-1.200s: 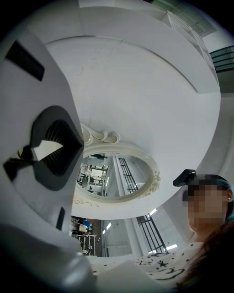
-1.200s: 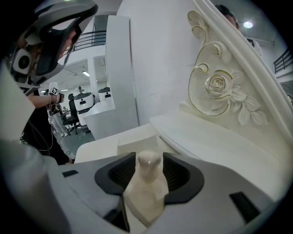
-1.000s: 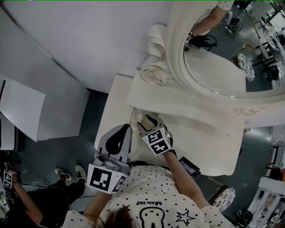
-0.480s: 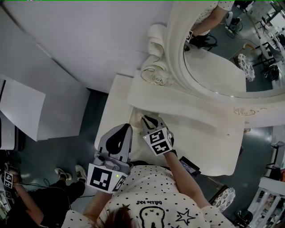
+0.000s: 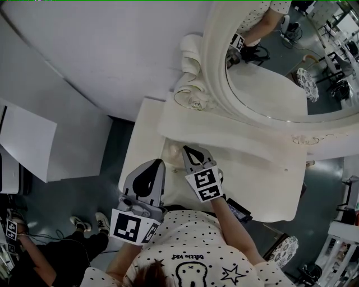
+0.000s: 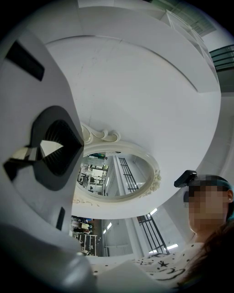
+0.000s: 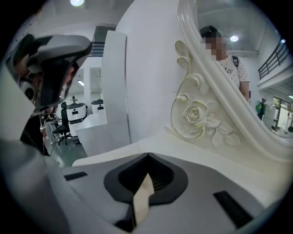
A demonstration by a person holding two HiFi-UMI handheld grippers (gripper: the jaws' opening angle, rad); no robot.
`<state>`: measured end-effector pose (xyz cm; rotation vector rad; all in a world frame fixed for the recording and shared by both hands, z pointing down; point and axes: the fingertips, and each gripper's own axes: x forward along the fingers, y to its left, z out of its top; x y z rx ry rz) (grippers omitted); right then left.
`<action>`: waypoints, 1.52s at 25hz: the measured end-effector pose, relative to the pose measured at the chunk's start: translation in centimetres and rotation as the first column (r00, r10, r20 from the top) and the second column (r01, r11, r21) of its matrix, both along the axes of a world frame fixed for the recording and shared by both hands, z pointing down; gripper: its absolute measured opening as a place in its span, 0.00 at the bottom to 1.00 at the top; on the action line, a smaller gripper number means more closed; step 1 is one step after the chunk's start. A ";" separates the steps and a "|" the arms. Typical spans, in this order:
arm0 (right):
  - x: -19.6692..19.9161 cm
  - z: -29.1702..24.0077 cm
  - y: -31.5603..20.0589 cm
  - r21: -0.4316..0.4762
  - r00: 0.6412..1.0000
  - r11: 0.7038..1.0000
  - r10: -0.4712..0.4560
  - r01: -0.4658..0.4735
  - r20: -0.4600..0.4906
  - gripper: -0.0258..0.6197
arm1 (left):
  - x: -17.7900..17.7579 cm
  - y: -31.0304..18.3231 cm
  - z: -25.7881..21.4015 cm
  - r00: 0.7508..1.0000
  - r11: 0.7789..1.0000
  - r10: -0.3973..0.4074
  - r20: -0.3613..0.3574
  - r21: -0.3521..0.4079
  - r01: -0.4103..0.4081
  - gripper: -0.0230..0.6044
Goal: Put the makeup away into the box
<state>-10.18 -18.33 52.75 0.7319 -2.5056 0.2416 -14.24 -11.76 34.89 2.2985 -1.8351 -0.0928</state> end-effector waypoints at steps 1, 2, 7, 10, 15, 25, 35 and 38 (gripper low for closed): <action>0.4 -0.9 -0.1 0.012 1.000 1.000 0.010 -0.010 0.017 0.05 | 0.1 0.0 0.0 1.000 1.000 0.001 0.001 0.003 -0.001 0.03; 0.8 -1.7 -0.3 0.022 0.999 0.999 0.023 -0.024 0.035 0.05 | 0.2 0.0 -0.1 1.000 1.000 0.004 0.002 0.006 -0.004 0.03; 3.7 -6.1 -0.4 0.065 0.988 0.992 0.098 -0.106 0.123 0.05 | 1.5 0.2 -0.2 0.999 0.999 0.033 0.002 0.002 -0.033 0.03; 5.3 -8.4 0.3 0.092 0.977 0.985 0.129 -0.146 0.167 0.05 | 2.5 0.5 -0.2 0.998 0.998 0.056 -0.002 -0.003 -0.056 0.03; 7.7 -12.5 2.0 0.130 0.958 0.974 0.149 -0.184 0.244 0.05 | 4.4 1.4 -0.7 0.995 0.995 0.099 -0.007 0.007 -0.099 0.03; 10.8 -17.7 5.9 0.205 0.938 0.954 0.146 -0.217 0.314 0.05 | 7.1 3.0 -1.9 0.985 0.984 0.170 -0.012 0.052 -0.169 0.03; 11.8 -17.0 9.4 0.218 0.957 0.958 0.128 -0.187 0.261 0.05 | 8.6 4.5 -1.4 0.975 0.974 0.223 -0.015 0.048 -0.222 0.03; 10.7 -16.7 10.4 0.212 0.964 0.965 0.099 -0.153 0.247 0.05 | 8.5 4.9 -1.5 0.974 0.973 0.225 -0.021 0.063 -0.224 0.03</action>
